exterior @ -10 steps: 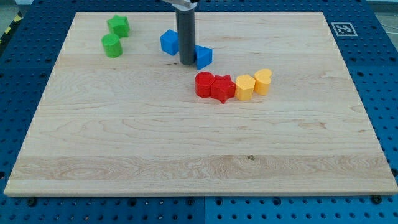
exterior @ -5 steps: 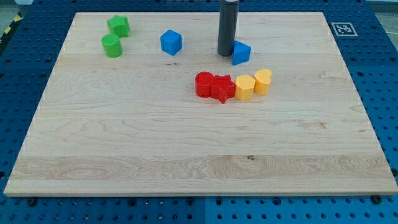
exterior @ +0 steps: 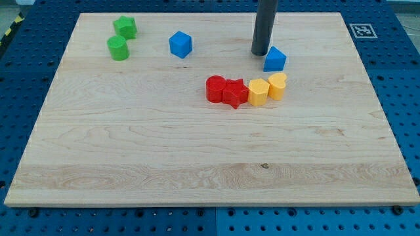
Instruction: Place the blue triangle at the top of the yellow heart
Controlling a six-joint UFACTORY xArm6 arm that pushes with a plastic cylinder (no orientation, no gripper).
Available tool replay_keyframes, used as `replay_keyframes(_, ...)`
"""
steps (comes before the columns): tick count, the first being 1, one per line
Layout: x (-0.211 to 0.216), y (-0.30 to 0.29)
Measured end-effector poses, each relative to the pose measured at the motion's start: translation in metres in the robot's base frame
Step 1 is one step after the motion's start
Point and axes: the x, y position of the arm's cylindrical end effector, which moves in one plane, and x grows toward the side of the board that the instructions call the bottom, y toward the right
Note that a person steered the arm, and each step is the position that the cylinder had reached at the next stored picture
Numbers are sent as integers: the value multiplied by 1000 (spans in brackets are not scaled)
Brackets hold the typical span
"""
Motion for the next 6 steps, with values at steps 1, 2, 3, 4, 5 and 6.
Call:
replay_keyframes(1,-3,14)
replay_keyframes(2,7,23)
replay_keyframes(3,17,23)
replay_keyframes(4,17,24)
replay_keyframes(5,15,17)
replay_keyframes(6,14,13)
